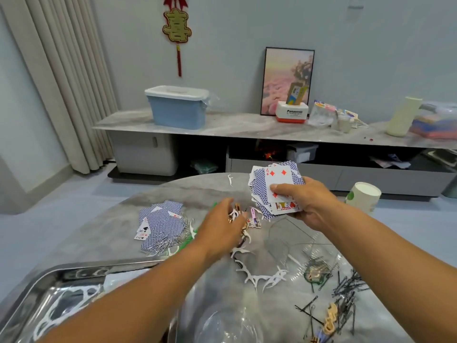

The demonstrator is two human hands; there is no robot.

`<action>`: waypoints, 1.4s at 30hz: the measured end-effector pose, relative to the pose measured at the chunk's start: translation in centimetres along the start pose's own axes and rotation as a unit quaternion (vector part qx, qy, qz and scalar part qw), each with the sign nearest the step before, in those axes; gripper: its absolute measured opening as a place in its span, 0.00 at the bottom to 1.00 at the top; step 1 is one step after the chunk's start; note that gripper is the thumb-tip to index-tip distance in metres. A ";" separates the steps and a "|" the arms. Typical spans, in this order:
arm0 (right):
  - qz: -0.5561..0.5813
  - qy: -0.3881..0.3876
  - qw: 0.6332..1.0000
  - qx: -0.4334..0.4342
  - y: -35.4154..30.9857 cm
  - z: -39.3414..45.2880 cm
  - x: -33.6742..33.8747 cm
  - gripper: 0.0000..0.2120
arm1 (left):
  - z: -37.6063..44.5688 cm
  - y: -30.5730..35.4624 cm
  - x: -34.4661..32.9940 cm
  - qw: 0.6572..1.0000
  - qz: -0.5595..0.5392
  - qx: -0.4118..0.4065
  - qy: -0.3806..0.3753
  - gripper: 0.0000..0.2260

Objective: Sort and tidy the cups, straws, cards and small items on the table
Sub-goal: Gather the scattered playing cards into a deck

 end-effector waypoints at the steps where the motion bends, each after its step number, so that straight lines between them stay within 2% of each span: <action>1: 0.002 -0.005 1.000 -0.006 0.4 0.0 -0.9 0.17 | 0.4 -1.4 3.1 0.995 0.052 0.050 0.075 0.26; 3: -0.001 -0.014 1.000 -0.015 1.1 -0.1 -2.5 0.17 | 0.8 -3.9 8.4 0.955 0.185 0.152 0.175 0.23; 4: -0.004 -0.021 1.000 -0.018 1.5 -0.1 -3.3 0.17 | 0.9 -5.1 10.6 0.935 0.222 0.196 0.196 0.22; 7: -0.018 -0.039 0.999 -0.027 2.5 -0.2 -5.6 0.17 | 1.1 -7.7 14.2 0.908 0.222 0.305 0.180 0.30; 10: -0.030 -0.056 0.997 -0.034 3.3 -0.2 -7.7 0.15 | 1.7 -9.2 14.9 0.900 0.232 0.347 0.125 0.41; 15: -0.048 -0.063 0.996 -0.028 4.6 -0.2 -9.0 0.15 | 4.0 -8.8 13.7 0.869 0.357 0.333 0.080 0.47; 24: -0.060 -0.066 0.995 -0.032 6.7 0.1 -9.0 0.18 | 6.6 -6.9 12.3 0.857 0.374 0.347 -0.076 0.42; 29: -0.068 -0.075 0.995 -0.008 6.9 0.0 -9.4 0.17 | 6.1 -6.1 11.5 0.858 0.397 0.324 -0.042 0.40; 33: -0.081 -0.082 0.993 0.013 7.2 0.1 -9.8 0.18 | 5.9 -5.6 10.8 0.879 0.361 0.307 -0.057 0.34; 37: -0.080 -0.083 0.993 0.012 7.6 0.3 -10.0 0.19 | 6.1 -5.8 10.6 0.906 0.311 0.285 -0.035 0.27; 42: -0.083 -0.081 0.993 0.009 8.3 0.6 -10.0 0.18 | 5.0 -5.8 9.7 0.913 0.277 0.299 -0.015 0.40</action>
Point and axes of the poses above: each hand's wrist, its own z-axis towards the middle knuckle, its own x-axis out of the back of the hand, y = z × x, the point moved 2 cm from there along z, towards the middle knuckle, and after that the axes turned 2 degrees about -y, right-handed, at the moved point
